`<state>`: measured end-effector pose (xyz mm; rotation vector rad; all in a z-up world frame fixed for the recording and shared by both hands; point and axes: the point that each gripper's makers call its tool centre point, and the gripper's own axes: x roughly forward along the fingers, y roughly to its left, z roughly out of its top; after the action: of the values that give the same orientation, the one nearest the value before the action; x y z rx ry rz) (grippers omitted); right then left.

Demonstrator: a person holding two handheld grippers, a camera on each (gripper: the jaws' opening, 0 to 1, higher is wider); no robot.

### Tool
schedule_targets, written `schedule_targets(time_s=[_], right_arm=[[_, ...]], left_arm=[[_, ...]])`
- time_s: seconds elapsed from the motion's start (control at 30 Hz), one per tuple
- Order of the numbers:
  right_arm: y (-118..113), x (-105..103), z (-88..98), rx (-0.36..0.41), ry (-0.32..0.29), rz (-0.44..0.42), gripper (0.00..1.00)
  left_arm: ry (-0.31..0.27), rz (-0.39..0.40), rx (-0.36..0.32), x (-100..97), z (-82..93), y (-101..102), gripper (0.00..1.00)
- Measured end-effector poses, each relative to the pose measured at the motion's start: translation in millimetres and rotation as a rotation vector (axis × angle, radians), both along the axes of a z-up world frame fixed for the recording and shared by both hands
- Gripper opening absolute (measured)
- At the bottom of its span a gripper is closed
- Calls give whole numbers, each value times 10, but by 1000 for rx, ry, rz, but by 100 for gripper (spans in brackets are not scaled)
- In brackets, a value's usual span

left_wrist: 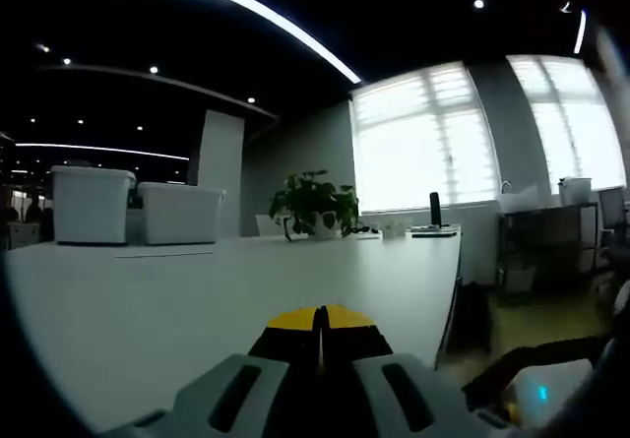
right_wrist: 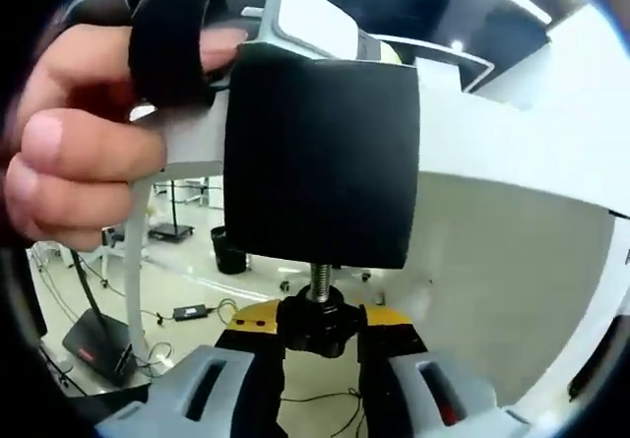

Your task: Clamp the fixed fixture on the desktop, loosen the retaining clip, secure it to the edge of the desk, and tighten the retaining clip.

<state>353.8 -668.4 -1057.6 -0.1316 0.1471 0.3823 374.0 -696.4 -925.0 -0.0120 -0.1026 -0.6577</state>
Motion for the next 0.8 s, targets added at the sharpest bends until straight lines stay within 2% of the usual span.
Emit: schedule_targets(time_s=[0.07, 0.23, 0.3, 0.37, 0.43, 0.5, 0.53, 0.6, 0.73, 0.8], right_arm=[[42, -18, -17, 12, 28, 54, 25], [106, -67, -10, 24, 5, 323, 24], [136, -81, -9, -2, -9, 415, 24], [163, -99, -11, 18, 15, 477, 24], [176, -68, -21, -6, -3, 568, 24], [205, -81, -25, 12, 4, 650, 24], [221, -83, -26, 9, -5, 681, 24], [250, -100, -36, 24, 15, 732, 24], [276, -83, -38, 36, 9, 790, 25], [309, -130, -43, 19, -29, 802, 25]], left_arm=[[0, 2, -2, 6, 1, 4, 1], [10, 8, -3, 18, -10, 9, 1], [10, 9, -3, 19, -10, 10, 1], [9, 10, -3, 22, -11, 11, 1], [11, 11, -3, 30, -13, 13, 1], [11, 11, -3, 36, -14, 14, 1], [10, 11, -3, 38, -14, 15, 1], [11, 11, -3, 43, -16, 16, 1], [10, 11, -3, 51, -17, 17, 1], [9, 12, -4, 53, -17, 18, 1]])
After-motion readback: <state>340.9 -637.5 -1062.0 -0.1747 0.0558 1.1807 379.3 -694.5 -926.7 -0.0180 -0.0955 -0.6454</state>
